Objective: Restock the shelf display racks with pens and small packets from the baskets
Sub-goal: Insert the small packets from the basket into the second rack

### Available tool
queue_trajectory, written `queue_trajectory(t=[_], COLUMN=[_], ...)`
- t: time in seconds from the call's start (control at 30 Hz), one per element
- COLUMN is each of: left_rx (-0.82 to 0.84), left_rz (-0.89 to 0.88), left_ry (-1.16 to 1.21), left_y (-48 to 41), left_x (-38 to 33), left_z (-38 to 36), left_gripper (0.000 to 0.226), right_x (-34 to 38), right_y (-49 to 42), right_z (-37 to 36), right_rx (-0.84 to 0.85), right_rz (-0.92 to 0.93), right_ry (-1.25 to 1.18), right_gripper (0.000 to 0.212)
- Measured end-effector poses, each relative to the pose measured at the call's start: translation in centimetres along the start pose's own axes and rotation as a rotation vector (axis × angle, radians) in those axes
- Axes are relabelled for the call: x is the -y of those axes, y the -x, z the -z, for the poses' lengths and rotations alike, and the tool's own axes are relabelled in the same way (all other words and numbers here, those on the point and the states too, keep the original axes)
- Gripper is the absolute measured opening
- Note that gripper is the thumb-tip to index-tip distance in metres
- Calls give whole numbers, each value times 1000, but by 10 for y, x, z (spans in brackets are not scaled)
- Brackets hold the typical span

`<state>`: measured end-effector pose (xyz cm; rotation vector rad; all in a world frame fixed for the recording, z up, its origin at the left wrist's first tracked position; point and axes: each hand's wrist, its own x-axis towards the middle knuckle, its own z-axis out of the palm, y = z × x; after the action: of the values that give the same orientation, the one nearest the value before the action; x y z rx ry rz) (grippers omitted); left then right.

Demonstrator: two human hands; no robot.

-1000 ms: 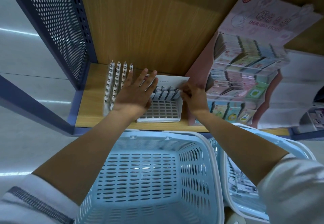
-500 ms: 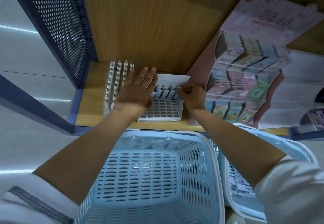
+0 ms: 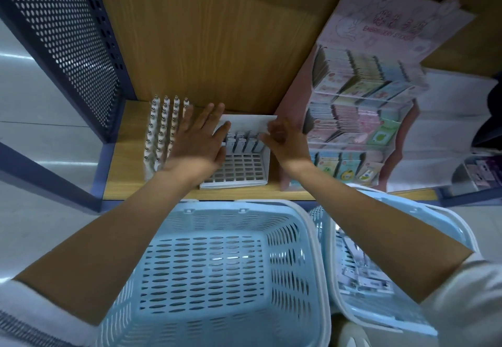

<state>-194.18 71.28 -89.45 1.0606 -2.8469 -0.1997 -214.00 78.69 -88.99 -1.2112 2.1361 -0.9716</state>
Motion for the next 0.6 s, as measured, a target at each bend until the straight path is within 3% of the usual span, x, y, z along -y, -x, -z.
queue_trajectory(t=[0.17, 0.23, 0.4, 0.53, 0.6], left_rx=[-116, -82, 13, 211, 238], left_rz=[-157, -243, -576, -585, -561], left_ry=[126, 164, 268, 161, 141], left_y=[-10, -17, -27, -22, -20], left_x=[-61, -100, -189, -219, -219], left_z=[17, 26, 8, -17, -21], left_gripper=[34, 43, 46, 63, 66], right_x=[4, -9, -87, -169, -197], right_y=[40, 65, 130, 149, 150], right_z=[75, 113, 165, 151, 135], right_rx=[80, 84, 76, 259, 325], right_rz=[105, 110, -86, -280, -369], right_ry=[-192, -201, -106, 138, 216], right_gripper=[13, 7, 27, 10, 36])
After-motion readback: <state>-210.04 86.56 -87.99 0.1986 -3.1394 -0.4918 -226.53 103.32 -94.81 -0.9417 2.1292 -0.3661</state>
